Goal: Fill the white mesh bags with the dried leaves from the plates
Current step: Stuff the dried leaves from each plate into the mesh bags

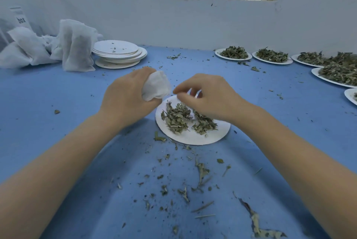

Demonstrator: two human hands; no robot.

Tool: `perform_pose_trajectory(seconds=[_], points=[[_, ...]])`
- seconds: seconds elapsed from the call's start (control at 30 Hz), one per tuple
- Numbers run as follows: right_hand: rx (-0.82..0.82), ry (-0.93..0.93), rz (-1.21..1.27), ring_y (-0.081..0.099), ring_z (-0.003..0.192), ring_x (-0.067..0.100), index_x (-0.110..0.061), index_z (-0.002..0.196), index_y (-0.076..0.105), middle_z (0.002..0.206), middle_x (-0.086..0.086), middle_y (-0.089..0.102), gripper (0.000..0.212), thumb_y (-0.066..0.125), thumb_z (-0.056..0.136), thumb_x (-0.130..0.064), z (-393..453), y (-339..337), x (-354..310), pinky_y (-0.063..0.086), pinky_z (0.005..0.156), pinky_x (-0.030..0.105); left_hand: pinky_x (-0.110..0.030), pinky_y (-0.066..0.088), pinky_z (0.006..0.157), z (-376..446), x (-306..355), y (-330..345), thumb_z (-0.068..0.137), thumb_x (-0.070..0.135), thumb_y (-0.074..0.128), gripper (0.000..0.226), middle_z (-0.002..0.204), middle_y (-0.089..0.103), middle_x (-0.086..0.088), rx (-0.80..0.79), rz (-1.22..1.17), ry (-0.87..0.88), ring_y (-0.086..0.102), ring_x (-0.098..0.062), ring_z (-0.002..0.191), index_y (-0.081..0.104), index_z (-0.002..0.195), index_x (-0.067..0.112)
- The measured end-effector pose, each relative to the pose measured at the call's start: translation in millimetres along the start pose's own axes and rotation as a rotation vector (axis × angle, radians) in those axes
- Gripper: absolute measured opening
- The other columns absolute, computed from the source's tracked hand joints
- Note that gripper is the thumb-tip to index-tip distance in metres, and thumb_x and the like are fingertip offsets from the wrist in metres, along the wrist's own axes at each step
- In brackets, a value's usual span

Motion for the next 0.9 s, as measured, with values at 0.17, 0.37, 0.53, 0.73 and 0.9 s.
perform_pose_trajectory(seconds=[0.17,0.37,0.53,0.73,0.9], points=[[-0.370,-0.011,-0.223,0.047,0.083,-0.001,-0.043,0.109,0.063,0.105,-0.012,0.050,0.036,0.066,0.075,-0.055,-5.9,21.1,0.2,0.039,0.072,0.021,-0.031,0.038,0.066,-1.4,-2.5,3.2,0.078,0.036,0.068,0.038,0.098,0.062,-0.002,0.026,-0.014,0.001,0.055,-0.029,0.084,0.056,0.112,0.021],[-0.317,-0.064,-0.289,0.042,0.069,-0.007,-0.037,0.108,0.068,0.075,-0.020,0.046,0.026,0.069,0.082,-0.033,-1.2,12.7,1.0,0.034,0.059,0.010,-0.030,0.040,0.069,-4.4,-9.4,7.4,0.067,0.046,0.073,0.052,0.090,0.057,0.008,-0.020,-0.146,-0.108,0.052,-0.018,0.081,0.050,0.109,0.027],[-0.218,-0.026,-0.174,0.059,0.077,0.002,-0.031,0.100,0.072,0.090,-0.009,0.069,0.018,0.070,0.083,-0.032,1.0,-3.6,-0.2,0.049,0.076,0.018,-0.029,0.037,0.067,-4.2,-12.9,10.6,0.065,0.042,0.075,0.054,0.090,0.057,0.009,-0.067,-0.112,-0.111,0.049,-0.017,0.080,0.047,0.110,0.030],[-0.085,-0.023,0.002,0.062,0.079,0.002,-0.033,0.085,0.069,0.074,-0.013,0.066,0.012,0.070,0.082,-0.021,1.2,-34.8,-4.9,0.049,0.082,0.025,-0.028,0.037,0.071,-4.5,-9.1,9.4,0.065,0.030,0.074,0.051,0.095,0.054,0.010,-0.098,0.011,-0.047,0.052,-0.020,0.084,0.051,0.110,0.029],[-0.038,-0.056,0.001,0.062,0.079,0.000,-0.026,0.092,0.072,0.078,-0.011,0.069,0.010,0.069,0.084,-0.020,2.7,-30.5,-10.1,0.049,0.081,0.023,-0.028,0.037,0.069,-6.5,0.5,8.7,0.063,0.026,0.073,0.054,0.102,0.062,0.002,-0.090,0.095,0.063,0.056,-0.026,0.089,0.054,0.114,0.023]])
Point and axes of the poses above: each hand's wrist, its own z-axis towards the middle knuckle, its own y-axis out of the palm, x = y × z, the point moved 4 cm from there along z, towards the middle knuckle
